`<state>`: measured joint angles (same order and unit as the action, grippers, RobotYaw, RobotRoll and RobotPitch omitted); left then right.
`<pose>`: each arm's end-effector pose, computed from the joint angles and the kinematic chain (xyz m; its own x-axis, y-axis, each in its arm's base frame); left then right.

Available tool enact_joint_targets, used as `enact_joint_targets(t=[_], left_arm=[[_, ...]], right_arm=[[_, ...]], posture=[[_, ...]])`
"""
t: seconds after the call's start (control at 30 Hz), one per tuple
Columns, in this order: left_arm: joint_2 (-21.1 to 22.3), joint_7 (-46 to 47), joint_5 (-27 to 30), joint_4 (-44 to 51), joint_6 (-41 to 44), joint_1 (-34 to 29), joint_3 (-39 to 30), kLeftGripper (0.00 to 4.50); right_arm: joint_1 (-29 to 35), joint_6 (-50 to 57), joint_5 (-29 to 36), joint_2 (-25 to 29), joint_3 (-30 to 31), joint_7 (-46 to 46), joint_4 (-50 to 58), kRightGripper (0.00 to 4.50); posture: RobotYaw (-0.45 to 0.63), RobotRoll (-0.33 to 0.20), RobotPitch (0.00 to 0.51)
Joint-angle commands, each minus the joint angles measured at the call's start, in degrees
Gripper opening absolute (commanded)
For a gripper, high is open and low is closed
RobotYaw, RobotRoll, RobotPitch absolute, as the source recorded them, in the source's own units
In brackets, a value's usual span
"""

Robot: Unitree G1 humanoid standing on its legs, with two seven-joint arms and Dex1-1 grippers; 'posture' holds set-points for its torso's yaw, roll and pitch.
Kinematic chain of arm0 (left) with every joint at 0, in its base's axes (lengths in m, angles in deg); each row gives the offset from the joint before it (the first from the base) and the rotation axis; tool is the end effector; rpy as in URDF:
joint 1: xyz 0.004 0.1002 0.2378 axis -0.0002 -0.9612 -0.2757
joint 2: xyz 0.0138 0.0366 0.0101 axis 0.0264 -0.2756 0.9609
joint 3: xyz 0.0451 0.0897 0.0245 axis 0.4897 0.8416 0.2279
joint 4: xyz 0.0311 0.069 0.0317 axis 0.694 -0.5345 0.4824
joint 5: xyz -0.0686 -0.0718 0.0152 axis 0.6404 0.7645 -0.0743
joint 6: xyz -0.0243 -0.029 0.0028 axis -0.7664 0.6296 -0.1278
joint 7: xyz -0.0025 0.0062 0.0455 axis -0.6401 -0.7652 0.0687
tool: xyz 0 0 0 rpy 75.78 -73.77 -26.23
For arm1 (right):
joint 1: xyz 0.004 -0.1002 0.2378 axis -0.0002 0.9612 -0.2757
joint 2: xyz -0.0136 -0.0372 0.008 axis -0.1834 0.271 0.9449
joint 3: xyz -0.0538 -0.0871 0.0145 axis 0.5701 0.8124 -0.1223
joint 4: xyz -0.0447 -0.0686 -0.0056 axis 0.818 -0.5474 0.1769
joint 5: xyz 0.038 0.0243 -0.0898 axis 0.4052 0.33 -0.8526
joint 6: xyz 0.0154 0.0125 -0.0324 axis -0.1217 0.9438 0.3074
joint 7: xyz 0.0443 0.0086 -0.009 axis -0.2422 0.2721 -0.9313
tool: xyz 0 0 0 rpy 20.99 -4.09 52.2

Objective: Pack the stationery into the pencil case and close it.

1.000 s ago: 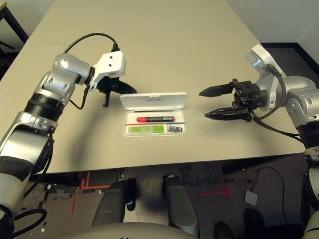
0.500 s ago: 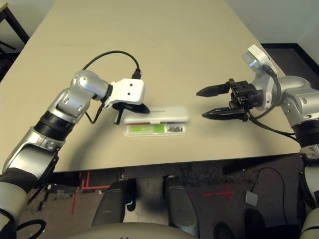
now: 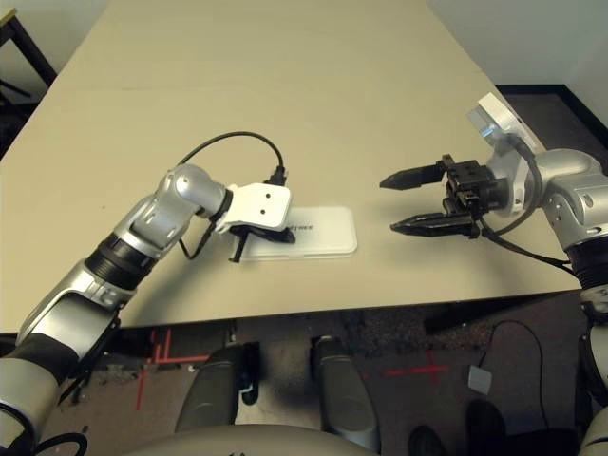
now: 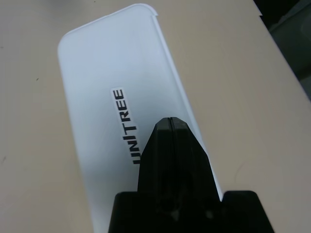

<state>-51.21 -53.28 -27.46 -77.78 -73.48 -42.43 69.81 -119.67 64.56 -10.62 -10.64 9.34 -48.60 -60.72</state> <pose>0.3046 0.1036 0.1793 0.0262 -0.7200 -0.6935 0.9139 -0.2638 0.3084 0.2901 -0.3055 0.2146 0.0469 0.9605 -0.2742 -0.9988 0.0495 0.0027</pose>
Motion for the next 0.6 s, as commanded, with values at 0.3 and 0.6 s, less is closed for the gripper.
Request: enact_joint_targets(t=[0.3, 0.6], left_arm=[[-4.31, 4.20, 5.66, 1.49, 10.33, -0.80, -5.75, 1.38], [-6.59, 31.66, 9.48, -1.76, 19.80, -0.96, -29.25, 4.47]], right_arm=[[-1.14, -0.71, -0.46, -2.47, -1.47, -0.17, -1.23, 4.50], [-4.23, 1.17, -12.19, -12.71, -9.75, 16.89, -10.98, 4.50]], posture=[[-0.05, 0.000, 0.158], [-0.02, 0.000, 0.148]])
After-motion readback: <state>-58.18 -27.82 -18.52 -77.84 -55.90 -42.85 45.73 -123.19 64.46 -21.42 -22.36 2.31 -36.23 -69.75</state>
